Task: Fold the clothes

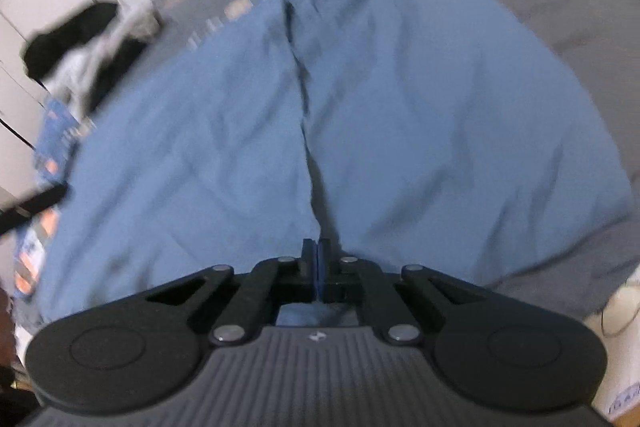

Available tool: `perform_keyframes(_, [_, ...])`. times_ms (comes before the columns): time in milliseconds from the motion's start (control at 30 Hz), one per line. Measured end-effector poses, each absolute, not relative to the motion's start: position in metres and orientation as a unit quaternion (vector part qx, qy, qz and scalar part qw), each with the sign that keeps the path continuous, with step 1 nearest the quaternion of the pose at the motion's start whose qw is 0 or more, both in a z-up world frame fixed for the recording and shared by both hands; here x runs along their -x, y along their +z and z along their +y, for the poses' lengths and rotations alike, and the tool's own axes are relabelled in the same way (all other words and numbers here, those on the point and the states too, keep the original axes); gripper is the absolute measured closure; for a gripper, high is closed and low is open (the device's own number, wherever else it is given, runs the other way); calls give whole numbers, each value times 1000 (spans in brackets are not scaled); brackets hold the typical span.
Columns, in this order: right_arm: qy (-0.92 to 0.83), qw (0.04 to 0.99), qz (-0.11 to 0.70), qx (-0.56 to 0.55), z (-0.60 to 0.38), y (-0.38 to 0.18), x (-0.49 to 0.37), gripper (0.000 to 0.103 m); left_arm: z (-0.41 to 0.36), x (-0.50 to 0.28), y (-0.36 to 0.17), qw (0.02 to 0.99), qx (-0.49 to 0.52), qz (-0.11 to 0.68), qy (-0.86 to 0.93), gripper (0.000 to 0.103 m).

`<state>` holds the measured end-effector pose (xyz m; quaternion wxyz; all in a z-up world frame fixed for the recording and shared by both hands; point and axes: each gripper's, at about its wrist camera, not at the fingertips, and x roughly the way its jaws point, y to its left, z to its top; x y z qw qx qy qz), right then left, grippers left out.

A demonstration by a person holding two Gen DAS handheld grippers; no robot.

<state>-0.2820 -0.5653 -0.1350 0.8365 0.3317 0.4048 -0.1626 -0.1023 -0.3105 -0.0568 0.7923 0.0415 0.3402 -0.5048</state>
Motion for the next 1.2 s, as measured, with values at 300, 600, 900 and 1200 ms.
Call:
perform_keyframes(300, [-183,849,345,-355,-577,-106,320,98,-307,104,-58,790,-45,341,-507,61])
perform_keyframes(600, [-249,810,344,-405,-598,-130,376,98,-322,149,-72,757,-106,334,-551,61])
perform_keyframes(900, [-292,794,304,-438,-617,-136,408,87,-360,206,-99,710,-167,312,-609,61])
perform_keyframes(1200, [-308,799,285,-431,-629,-138,420,76,-399,229,-126,678,-204,313,-633,64])
